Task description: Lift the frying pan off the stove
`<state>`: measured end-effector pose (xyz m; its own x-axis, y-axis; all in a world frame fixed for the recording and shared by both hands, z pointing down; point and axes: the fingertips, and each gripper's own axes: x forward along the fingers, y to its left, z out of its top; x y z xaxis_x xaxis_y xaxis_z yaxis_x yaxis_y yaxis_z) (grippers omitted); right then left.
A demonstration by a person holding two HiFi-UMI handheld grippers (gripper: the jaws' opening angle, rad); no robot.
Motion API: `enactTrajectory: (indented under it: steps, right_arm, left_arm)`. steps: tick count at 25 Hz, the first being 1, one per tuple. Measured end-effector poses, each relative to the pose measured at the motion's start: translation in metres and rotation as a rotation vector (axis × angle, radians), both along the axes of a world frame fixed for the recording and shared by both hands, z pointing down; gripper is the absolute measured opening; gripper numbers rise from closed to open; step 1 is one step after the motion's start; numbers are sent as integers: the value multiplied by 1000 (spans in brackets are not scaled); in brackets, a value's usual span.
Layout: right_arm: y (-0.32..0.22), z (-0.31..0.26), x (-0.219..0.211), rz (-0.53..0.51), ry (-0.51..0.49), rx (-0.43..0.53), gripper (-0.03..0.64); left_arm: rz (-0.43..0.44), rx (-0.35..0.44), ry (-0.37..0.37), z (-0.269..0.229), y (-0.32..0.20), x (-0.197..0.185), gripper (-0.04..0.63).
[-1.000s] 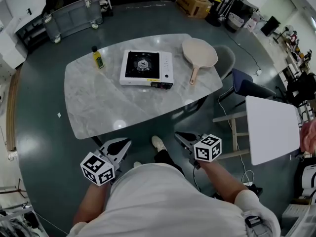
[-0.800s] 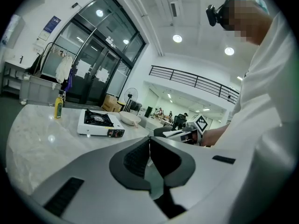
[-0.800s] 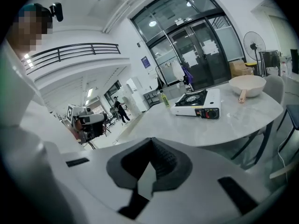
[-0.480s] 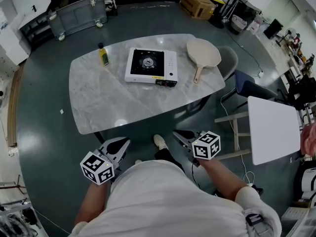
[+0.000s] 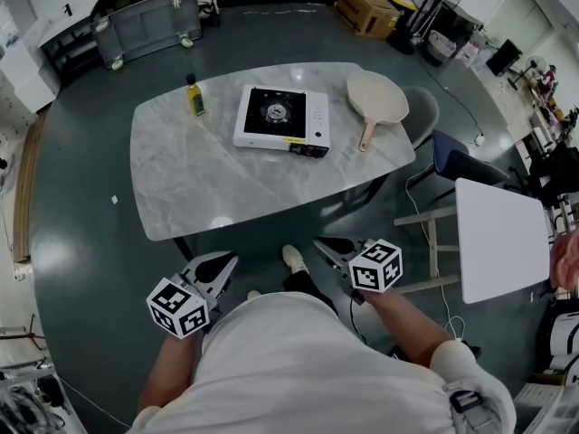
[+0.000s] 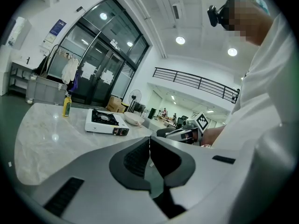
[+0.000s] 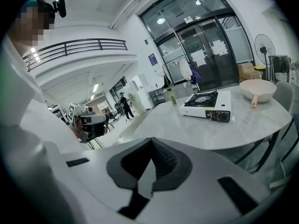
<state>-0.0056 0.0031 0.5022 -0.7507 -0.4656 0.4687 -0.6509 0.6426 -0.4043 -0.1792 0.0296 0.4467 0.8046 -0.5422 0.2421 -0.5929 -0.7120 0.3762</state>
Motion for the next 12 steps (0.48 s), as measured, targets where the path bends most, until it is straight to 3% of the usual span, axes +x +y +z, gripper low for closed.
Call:
enactTrajectory:
  steps: [12]
  right_arm:
    - [11,4,0,-13,14,-3,5]
  left_arm:
    - [16,-8,6,4,8,6,20]
